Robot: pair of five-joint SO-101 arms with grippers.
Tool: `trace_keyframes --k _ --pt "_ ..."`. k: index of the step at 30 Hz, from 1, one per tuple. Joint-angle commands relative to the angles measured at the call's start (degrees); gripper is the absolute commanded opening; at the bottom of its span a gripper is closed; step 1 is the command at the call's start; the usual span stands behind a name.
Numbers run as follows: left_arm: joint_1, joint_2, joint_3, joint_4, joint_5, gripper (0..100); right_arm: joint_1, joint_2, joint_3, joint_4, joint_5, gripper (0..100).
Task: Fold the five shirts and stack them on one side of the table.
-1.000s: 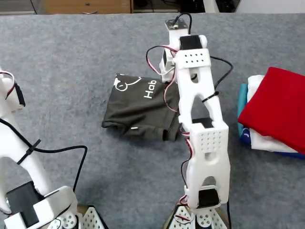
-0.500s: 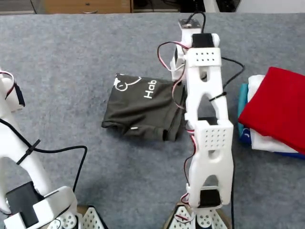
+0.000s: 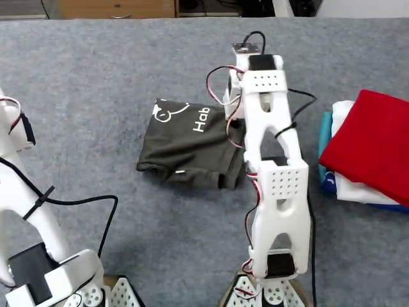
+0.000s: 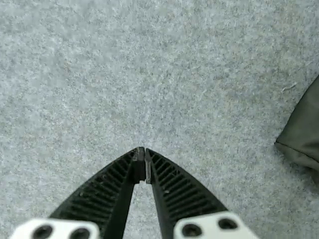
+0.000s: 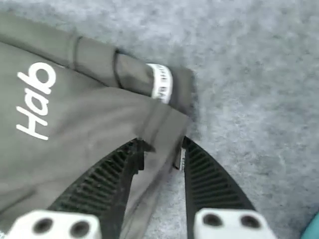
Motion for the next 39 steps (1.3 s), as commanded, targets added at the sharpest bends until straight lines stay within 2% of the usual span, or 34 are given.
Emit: trace_keyframes --k 1,7,16,25,32,39 --pt "-0.3 -2.0 0.6 0.3 -0.3 2 -1.1 -0.6 0.0 -0.6 -0.5 13.3" --pt "-0.4 -2.0 0.9 0.3 -0.3 2 -1.2 -0.3 -1.5 -0.7 -0.2 4.2" --pt "-0.2 -2.0 0.5 0.3 -0.3 2 -0.7 -0.2 -2.9 -3.9 0.8 0.1" --pt "-0.2 -2.0 0.4 0.2 -0.3 2 -0.6 -0.2 -3.2 -9.8 10.1 0.2" --pt "-0.2 -2.0 0.4 0.2 -0.4 2 2.9 -0.3 -3.3 -14.5 16.0 0.3" --pt "-0.2 -2.0 0.8 0.2 -0.4 2 3.6 -0.2 -2.9 -16.1 17.2 0.5"
